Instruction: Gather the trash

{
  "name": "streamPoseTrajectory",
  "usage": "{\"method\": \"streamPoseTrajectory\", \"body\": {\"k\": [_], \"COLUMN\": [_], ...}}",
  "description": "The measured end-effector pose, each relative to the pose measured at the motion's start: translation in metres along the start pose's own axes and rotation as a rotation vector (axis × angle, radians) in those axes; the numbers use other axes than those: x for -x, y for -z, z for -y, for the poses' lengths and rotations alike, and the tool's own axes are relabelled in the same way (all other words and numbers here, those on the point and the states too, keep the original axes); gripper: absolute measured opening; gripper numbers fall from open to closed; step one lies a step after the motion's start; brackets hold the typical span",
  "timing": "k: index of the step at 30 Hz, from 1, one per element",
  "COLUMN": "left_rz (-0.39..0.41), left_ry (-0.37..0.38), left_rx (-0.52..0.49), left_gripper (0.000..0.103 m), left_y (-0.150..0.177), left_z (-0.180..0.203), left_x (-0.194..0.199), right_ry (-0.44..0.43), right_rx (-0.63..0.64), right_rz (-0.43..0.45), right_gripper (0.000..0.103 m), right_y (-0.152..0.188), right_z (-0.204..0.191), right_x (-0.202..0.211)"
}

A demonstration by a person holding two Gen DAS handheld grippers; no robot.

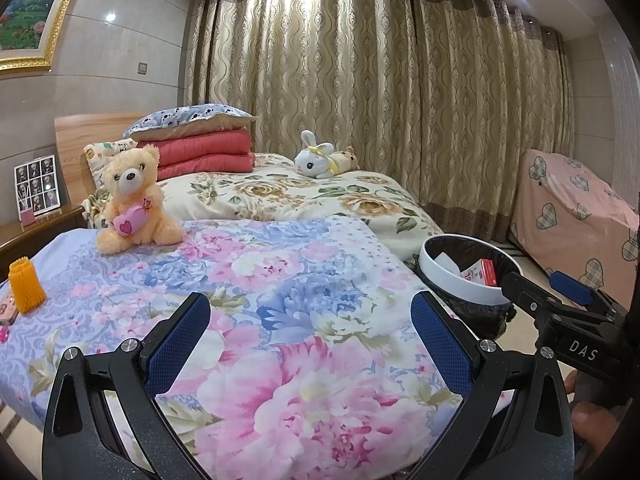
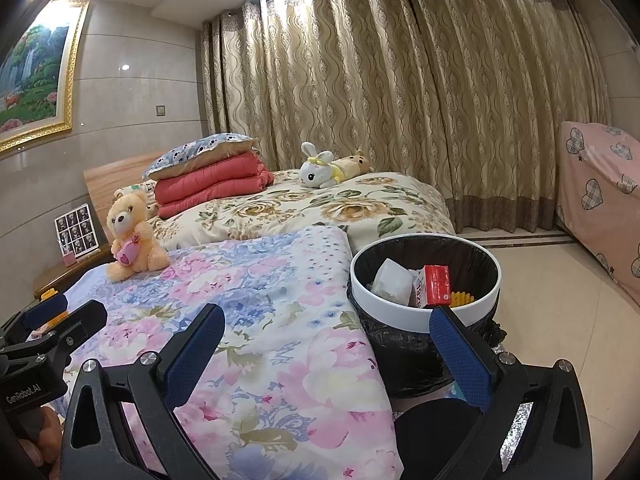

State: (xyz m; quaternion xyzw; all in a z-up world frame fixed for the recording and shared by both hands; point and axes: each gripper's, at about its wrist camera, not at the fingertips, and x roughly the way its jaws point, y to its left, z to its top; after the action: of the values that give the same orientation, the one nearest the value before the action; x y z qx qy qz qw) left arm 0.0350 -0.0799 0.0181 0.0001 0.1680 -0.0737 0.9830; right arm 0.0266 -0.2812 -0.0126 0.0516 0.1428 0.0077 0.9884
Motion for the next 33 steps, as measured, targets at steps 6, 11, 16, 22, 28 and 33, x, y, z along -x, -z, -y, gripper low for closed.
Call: {"method": "streamPoseTrajectory", "body": {"k": [6, 11, 16, 22, 28, 33], "left_rz": [0.000, -0.002, -0.003, -0.003, -0.004, -0.005], "left_ry": [0.000, 0.000, 0.001, 0.000, 0.002, 0.001], "left_rx": [0.000, -0.001, 0.000, -0.002, -0.003, -0.002], "left_gripper": [0.103, 0.103, 0.103, 0.103, 0.103, 0.103], "left_y": [0.0000, 0.0001, 0.0009, 0.0007, 0.0015, 0.0011], "left_z": [0.0001, 0.0002, 0.0003, 0.0006, 0.0004, 0.0006], "left_x": [-0.0001, -0.0001, -0.0006, -0.0006, -0.0009, -0.0011], "right_ry": [0.000, 0.000, -0.002, -0.003, -0.003, -0.002], "right_rx": [0.000, -0.003, -0.007, -0.008, -0.008, -0.009], "right_rz": [0.000, -0.002, -0.009, -0.009, -0.010, -0.010], "right_gripper": [0.103, 0.103, 0.103, 0.103, 0.103, 0.103], "right_y": [0.0003, 0.0006, 0.0020, 0.0015, 0.0014, 0.0013], "right_z": [-0.0004, -0.0015, -0.0040, -0.0026, -0.0026, -0.0027], "right_x": [0.0004, 0.0011, 0.0007, 0.0001, 0.0002, 0.0003]}}
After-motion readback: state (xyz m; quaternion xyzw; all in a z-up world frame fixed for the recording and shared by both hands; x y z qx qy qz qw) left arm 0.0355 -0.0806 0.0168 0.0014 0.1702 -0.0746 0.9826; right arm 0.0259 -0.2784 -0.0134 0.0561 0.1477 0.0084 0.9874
